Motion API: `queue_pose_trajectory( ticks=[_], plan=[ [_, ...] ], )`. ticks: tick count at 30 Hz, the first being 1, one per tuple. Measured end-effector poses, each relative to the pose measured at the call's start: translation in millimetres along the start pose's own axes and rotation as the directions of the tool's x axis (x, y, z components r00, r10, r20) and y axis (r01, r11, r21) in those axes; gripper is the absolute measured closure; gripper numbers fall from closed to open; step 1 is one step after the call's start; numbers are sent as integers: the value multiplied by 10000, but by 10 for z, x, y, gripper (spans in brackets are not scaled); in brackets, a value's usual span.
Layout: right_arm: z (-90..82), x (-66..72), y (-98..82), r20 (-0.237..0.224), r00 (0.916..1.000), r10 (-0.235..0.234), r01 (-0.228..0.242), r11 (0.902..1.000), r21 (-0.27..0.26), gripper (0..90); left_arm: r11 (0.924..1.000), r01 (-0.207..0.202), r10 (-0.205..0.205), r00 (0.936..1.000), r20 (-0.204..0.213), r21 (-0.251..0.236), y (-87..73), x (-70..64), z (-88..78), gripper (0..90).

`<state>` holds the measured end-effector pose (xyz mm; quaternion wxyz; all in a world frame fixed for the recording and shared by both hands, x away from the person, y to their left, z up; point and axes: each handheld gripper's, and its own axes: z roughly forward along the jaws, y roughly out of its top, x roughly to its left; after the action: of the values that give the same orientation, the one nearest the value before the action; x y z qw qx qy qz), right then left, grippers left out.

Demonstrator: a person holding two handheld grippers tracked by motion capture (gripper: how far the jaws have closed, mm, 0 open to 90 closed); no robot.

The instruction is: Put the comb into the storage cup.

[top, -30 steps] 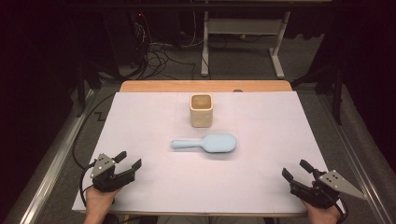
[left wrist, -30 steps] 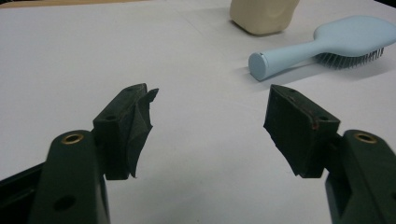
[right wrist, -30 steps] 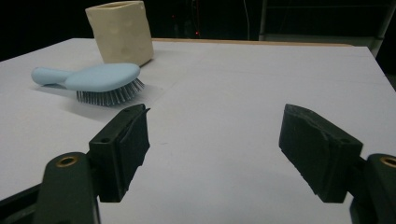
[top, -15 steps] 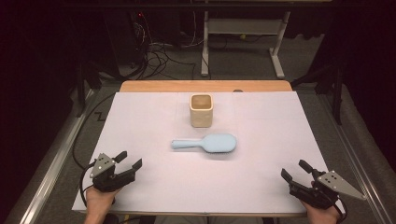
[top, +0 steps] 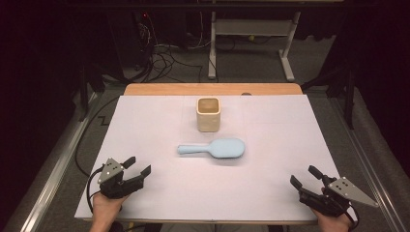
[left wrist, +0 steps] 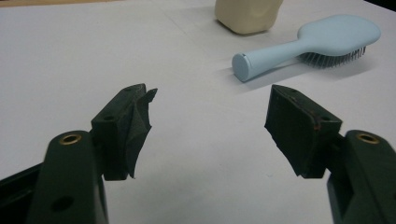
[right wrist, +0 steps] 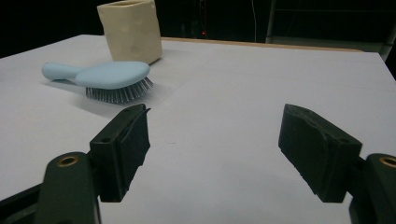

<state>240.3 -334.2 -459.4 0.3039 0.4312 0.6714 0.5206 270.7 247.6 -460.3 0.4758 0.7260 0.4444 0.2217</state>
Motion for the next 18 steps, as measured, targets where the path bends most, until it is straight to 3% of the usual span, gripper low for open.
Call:
queue_pose_trajectory(
  ticks=[18],
  plan=[
    [-3, -10, 0, 0, 9999, 109, -109, 9999, -66, 252, 9997, 17, -5, 9989, 475, -247, 37, -52, 43, 330]
  ],
)
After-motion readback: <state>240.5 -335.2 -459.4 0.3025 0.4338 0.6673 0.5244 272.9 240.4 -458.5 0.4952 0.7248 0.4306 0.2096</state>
